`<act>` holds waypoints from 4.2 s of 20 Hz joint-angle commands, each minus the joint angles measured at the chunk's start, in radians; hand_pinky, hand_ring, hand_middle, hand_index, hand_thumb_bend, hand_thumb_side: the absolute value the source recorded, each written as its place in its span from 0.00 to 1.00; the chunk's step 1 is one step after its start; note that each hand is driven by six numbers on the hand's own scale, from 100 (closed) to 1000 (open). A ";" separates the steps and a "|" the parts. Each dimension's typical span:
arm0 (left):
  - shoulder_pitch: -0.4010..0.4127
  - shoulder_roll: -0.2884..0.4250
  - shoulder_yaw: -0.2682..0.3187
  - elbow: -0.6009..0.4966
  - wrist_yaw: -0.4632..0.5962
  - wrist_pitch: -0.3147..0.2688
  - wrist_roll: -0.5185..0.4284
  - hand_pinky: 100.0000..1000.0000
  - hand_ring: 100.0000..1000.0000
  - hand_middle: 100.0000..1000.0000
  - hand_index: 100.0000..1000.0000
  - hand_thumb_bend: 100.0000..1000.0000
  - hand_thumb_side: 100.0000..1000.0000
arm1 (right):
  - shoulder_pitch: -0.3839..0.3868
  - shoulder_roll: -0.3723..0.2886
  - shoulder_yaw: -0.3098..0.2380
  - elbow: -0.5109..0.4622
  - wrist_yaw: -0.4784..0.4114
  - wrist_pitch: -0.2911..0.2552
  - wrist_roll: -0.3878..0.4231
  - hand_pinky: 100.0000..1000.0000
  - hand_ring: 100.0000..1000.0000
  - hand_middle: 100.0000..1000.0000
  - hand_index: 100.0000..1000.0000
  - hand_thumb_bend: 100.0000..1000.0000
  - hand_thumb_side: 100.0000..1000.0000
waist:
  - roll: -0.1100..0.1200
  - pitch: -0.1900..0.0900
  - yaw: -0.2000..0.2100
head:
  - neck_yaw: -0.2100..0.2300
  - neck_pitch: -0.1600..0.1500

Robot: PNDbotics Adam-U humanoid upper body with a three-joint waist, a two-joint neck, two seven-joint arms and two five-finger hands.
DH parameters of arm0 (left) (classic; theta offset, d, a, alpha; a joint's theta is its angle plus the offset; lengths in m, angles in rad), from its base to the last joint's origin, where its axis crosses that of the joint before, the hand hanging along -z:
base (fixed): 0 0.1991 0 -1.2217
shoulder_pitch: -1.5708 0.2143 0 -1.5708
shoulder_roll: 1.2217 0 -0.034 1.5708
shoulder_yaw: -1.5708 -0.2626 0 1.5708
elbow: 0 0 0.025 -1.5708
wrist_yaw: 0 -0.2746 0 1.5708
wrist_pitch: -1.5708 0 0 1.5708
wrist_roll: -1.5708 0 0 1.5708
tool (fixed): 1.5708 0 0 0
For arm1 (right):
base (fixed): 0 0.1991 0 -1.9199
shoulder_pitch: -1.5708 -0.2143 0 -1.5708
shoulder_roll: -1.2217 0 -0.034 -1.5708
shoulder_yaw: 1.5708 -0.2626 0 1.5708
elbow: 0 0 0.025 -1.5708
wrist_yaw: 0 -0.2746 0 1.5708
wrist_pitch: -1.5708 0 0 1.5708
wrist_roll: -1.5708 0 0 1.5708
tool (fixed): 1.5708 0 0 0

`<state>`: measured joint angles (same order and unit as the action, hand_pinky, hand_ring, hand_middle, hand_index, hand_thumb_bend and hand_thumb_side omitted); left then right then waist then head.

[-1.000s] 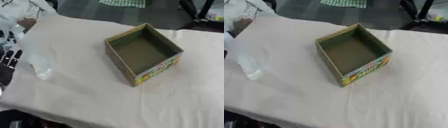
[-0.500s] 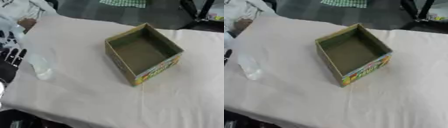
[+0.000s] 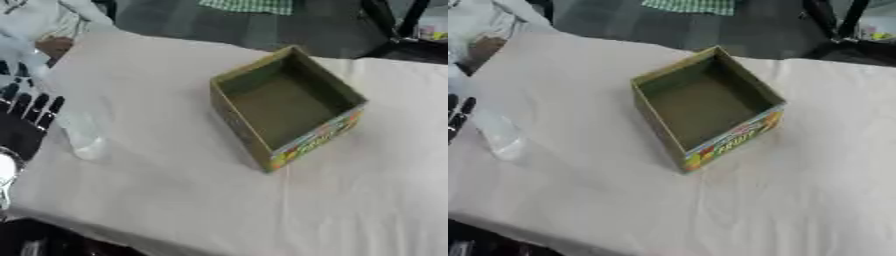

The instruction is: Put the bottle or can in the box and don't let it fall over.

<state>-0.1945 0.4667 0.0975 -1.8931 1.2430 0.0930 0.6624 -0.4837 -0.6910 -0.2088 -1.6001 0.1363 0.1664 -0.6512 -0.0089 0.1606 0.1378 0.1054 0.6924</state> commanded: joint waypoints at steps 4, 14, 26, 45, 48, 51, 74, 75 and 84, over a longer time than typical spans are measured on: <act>-0.033 0.038 -0.008 0.004 0.013 0.018 -0.013 0.54 0.32 0.16 1.00 0.70 0.65 | -0.014 -0.042 -0.006 -0.006 -0.003 -0.003 0.002 0.77 0.69 0.59 0.82 0.00 0.68 | 0.002 -0.009 -0.003 | 0.007 -0.002; -0.037 0.035 -0.019 -0.009 0.002 0.034 -0.021 0.54 0.32 0.16 0.97 0.70 0.65 | -0.014 -0.041 -0.007 -0.005 -0.003 -0.005 0.003 0.77 0.69 0.59 0.82 0.00 0.68 | 0.004 -0.010 -0.004 | 0.011 -0.004; -0.043 0.032 -0.025 -0.047 -0.017 0.071 -0.006 0.55 0.32 0.16 0.94 0.70 0.66 | -0.013 -0.040 -0.006 -0.003 -0.005 -0.007 0.004 0.77 0.69 0.59 0.82 0.00 0.69 | 0.006 -0.010 -0.003 | 0.011 -0.001; -0.077 0.042 -0.027 -0.065 -0.017 0.079 -0.011 0.55 0.32 0.15 0.92 0.70 0.67 | -0.011 -0.040 -0.007 0.004 -0.007 -0.011 0.002 0.77 0.69 0.59 0.82 0.00 0.69 | 0.009 -0.010 -0.004 | 0.017 0.000; -0.085 0.045 -0.028 -0.070 -0.017 0.082 -0.013 0.55 0.32 0.15 0.91 0.69 0.67 | -0.010 -0.040 -0.008 0.004 -0.007 -0.011 0.002 0.77 0.69 0.59 0.82 0.00 0.70 | 0.009 -0.010 -0.005 | 0.018 0.001; -0.093 0.047 -0.029 -0.077 -0.016 0.085 -0.017 0.55 0.32 0.15 0.91 0.69 0.68 | -0.011 -0.040 -0.007 0.005 -0.008 -0.012 0.002 0.77 0.69 0.59 0.82 0.00 0.70 | 0.010 -0.011 -0.005 | 0.019 0.001; -0.260 0.057 -0.083 -0.107 0.008 0.133 -0.057 0.55 0.32 0.15 0.89 0.68 0.67 | -0.017 -0.039 -0.002 0.006 -0.005 -0.016 0.010 0.77 0.69 0.59 0.82 0.00 0.70 | 0.014 -0.021 -0.003 | 0.010 0.023; -0.270 0.056 -0.089 -0.107 0.010 0.139 -0.059 0.55 0.32 0.15 0.89 0.68 0.67 | -0.017 -0.038 -0.001 0.006 -0.005 -0.016 0.011 0.77 0.69 0.59 0.82 0.00 0.70 | 0.015 -0.022 -0.003 | 0.009 0.024; -0.352 0.036 -0.141 -0.107 0.029 0.187 -0.077 0.55 0.32 0.15 0.89 0.68 0.67 | -0.018 -0.034 0.003 0.007 -0.005 -0.018 0.016 0.77 0.69 0.59 0.82 0.00 0.70 | 0.017 -0.028 -0.010 | 0.008 0.026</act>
<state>-0.5255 0.4907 -0.0426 -1.9791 1.2654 0.2726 0.5892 -0.4846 -0.6910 -0.2019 -1.5873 0.1349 0.1512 -0.6390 0.0069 0.1524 0.1288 0.1130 0.7157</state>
